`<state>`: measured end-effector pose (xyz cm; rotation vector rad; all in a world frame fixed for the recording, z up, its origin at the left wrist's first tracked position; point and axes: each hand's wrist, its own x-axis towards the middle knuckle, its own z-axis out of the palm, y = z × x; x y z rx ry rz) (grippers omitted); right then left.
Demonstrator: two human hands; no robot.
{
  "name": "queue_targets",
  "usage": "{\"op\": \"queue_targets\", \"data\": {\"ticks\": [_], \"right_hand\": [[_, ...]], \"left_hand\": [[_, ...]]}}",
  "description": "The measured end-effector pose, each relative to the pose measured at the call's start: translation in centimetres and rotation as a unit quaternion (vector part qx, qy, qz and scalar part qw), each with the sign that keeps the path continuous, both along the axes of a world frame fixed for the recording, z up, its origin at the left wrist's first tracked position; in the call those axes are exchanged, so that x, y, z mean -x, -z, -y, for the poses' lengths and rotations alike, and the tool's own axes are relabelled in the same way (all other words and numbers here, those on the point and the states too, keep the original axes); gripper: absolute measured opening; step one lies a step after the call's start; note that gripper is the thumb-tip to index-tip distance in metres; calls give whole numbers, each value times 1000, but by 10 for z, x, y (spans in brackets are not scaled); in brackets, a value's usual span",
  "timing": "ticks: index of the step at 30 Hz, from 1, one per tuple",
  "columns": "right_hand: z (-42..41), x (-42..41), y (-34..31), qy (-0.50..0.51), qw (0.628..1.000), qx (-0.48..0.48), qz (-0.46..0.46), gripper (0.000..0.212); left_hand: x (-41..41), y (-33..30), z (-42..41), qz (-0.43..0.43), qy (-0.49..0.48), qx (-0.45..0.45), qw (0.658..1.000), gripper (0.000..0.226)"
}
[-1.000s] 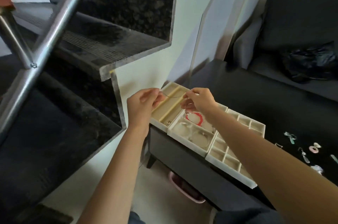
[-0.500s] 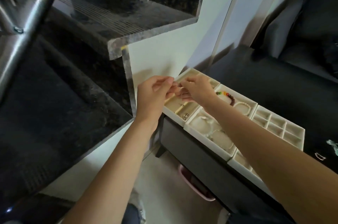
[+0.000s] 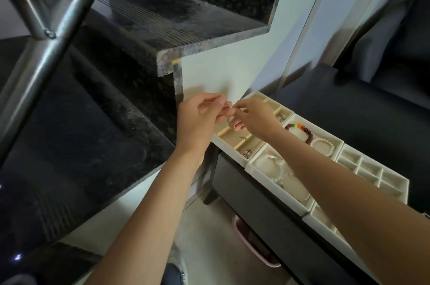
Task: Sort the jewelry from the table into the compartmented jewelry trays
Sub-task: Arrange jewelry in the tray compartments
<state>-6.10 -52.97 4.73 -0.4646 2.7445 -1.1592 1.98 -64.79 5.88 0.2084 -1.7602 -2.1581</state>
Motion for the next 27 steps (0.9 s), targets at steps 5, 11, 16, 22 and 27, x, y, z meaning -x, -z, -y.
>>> {"op": "queue_targets", "data": {"ticks": [5, 11, 16, 22, 27], "right_hand": [[5, -2, -2, 1, 999, 28, 21, 19], [8, -8, -10, -2, 998, 59, 23, 19], [8, -10, -14, 2, 997, 69, 36, 19], [7, -10, -10, 4, 996, 82, 41, 20], [8, -9, -5, -8, 996, 77, 47, 23]], "left_hand": [[-1, -3, 3, 3, 3, -20, 1000, 10], [-4, -6, 0, -2, 14, -26, 1000, 10], [-4, -5, -1, 2, 11, -22, 1000, 12], [-5, -7, 0, -9, 13, -24, 1000, 9], [-6, -7, 0, -10, 12, -28, 999, 8]]}}
